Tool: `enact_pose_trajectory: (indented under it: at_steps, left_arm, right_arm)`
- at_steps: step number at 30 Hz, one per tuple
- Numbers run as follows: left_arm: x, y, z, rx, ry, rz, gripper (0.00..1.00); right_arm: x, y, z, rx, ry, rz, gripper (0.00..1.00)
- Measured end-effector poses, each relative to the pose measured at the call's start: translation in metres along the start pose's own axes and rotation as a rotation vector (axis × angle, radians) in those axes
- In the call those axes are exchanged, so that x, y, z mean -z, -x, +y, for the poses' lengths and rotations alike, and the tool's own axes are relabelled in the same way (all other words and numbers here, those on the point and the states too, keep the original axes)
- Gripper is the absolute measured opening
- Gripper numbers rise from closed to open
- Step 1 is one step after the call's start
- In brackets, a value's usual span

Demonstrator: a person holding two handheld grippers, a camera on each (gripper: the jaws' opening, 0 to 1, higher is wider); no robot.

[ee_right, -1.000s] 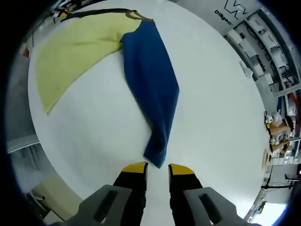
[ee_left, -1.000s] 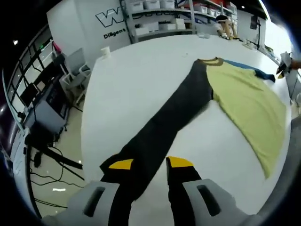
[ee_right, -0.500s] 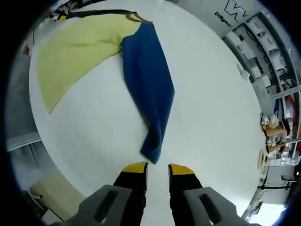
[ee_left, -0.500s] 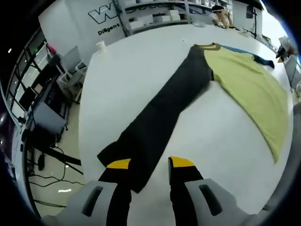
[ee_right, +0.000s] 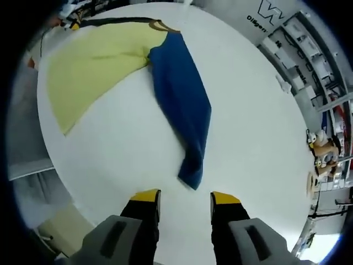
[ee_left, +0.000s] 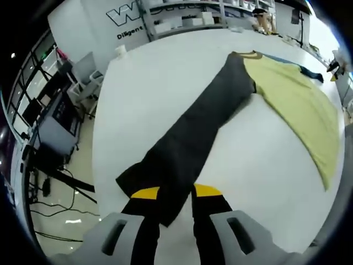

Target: Fold the garment on the visible template until the final outline fits inside the template.

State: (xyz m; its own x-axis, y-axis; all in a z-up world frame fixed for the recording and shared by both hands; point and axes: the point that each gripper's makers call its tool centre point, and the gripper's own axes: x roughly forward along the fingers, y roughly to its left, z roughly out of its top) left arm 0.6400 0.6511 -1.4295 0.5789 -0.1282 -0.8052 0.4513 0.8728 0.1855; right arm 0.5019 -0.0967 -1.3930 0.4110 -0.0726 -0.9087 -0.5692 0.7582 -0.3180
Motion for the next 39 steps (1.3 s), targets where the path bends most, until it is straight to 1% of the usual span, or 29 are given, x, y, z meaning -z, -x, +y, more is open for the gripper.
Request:
enact_pose_trajectory:
  at_steps: [2,3,4,5,9,10,11,14,18,20,22,24,25,27,31,33,35,39]
  left_arm:
    - [0.0,-0.001,-0.001,0.003,-0.005,-0.007,0.14]
    - [-0.001,-0.001,-0.003,0.016,-0.007,-0.012,0.1]
    - [0.0,-0.001,-0.006,0.021,0.001,-0.006,0.08]
    - [-0.001,-0.001,-0.003,0.009,-0.012,-0.009,0.07]
    - [0.002,0.001,-0.004,0.012,0.018,0.001,0.05]
    - [0.002,0.001,-0.005,0.011,0.013,0.001,0.05]
    - [0.002,0.001,-0.004,0.006,-0.006,0.003,0.04]
    - [0.003,0.001,-0.004,0.009,-0.024,0.011,0.02]
    - [0.002,0.0,-0.002,0.019,-0.004,0.031,0.01]
    - [-0.001,0.001,0.0,0.013,0.003,0.04,0.01]
    - [-0.008,0.005,0.01,-0.018,0.041,0.023,0.01]
    - [-0.016,0.008,0.02,-0.04,0.075,0.003,0.01]
    - [-0.019,0.009,0.024,-0.048,0.07,0.0,0.01]
    - [-0.028,0.012,0.037,-0.082,0.023,-0.033,0.01]
    - [-0.043,0.018,0.053,-0.114,0.017,-0.066,0.01]
    - [-0.047,0.018,0.058,-0.122,0.012,-0.064,0.01]
    - [-0.048,0.015,0.065,-0.134,-0.003,-0.049,0.01]
    - [-0.053,0.009,0.079,-0.191,-0.117,-0.032,0.02]
  right_arm:
    - [0.0,0.0,0.008,-0.002,0.001,-0.01,0.33]
    - [0.002,-0.001,0.015,-0.008,0.003,-0.008,0.34]
    - [0.003,-0.001,0.017,-0.012,0.004,-0.007,0.34]
    - [0.005,-0.002,0.025,-0.022,0.006,-0.003,0.34]
    - [0.008,-0.003,0.044,-0.034,-0.015,-0.02,0.34]
    - [0.008,-0.003,0.048,-0.034,-0.016,-0.021,0.33]
    - [0.009,-0.004,0.051,-0.032,-0.012,-0.027,0.33]
    - [0.01,-0.002,0.06,-0.023,0.005,-0.04,0.32]
    - [0.013,-0.001,0.066,-0.019,-0.015,-0.051,0.34]
    - [0.017,0.0,0.07,-0.019,-0.018,-0.043,0.35]
    - [0.021,0.001,0.073,-0.017,-0.021,-0.038,0.34]
    - [0.026,0.002,0.073,0.005,-0.01,-0.028,0.31]
    - [0.027,0.004,0.075,0.006,-0.01,-0.027,0.3]
    - [0.029,0.004,0.076,0.012,-0.014,-0.026,0.3]
    - [0.031,0.004,0.08,0.012,-0.027,-0.022,0.31]
    - [0.031,0.004,0.084,0.011,-0.028,-0.016,0.3]
    - [0.029,0.005,0.087,0.018,-0.016,-0.025,0.28]
    - [0.025,0.007,0.09,0.025,-0.026,-0.036,0.29]
